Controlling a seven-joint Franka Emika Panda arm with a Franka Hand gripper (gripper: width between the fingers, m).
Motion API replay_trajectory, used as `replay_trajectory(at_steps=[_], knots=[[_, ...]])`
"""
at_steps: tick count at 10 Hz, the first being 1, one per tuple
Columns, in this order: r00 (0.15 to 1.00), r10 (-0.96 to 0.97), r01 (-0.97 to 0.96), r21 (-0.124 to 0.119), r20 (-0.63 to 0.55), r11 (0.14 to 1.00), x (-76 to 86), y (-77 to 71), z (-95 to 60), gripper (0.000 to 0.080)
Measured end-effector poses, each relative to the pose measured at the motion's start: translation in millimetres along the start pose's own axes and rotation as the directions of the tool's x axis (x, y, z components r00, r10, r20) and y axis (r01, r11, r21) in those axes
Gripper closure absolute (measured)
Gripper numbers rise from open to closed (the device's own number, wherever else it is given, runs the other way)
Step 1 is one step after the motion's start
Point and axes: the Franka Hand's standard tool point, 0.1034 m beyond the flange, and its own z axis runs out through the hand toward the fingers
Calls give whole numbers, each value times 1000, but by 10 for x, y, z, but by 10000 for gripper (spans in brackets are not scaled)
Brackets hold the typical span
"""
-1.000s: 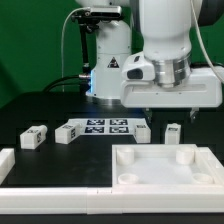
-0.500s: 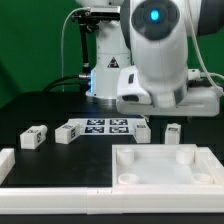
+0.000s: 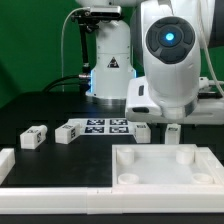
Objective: Assemble one leg
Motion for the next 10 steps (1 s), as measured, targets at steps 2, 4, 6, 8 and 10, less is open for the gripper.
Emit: replay_trajectory(at_steps=[2,4,6,8,10], knots=[[1000,2,-2,-4,4,1000,4,19,89,150],[1000,4,-4,-5,9,1000,2,33,132,150],[1000,3,-3,-5,10,1000,2,34,134,248],[1000,1,0,-5,11,1000,11,51,140,381],[1000,-2,2,-1,11,1000,16,68,133,514]])
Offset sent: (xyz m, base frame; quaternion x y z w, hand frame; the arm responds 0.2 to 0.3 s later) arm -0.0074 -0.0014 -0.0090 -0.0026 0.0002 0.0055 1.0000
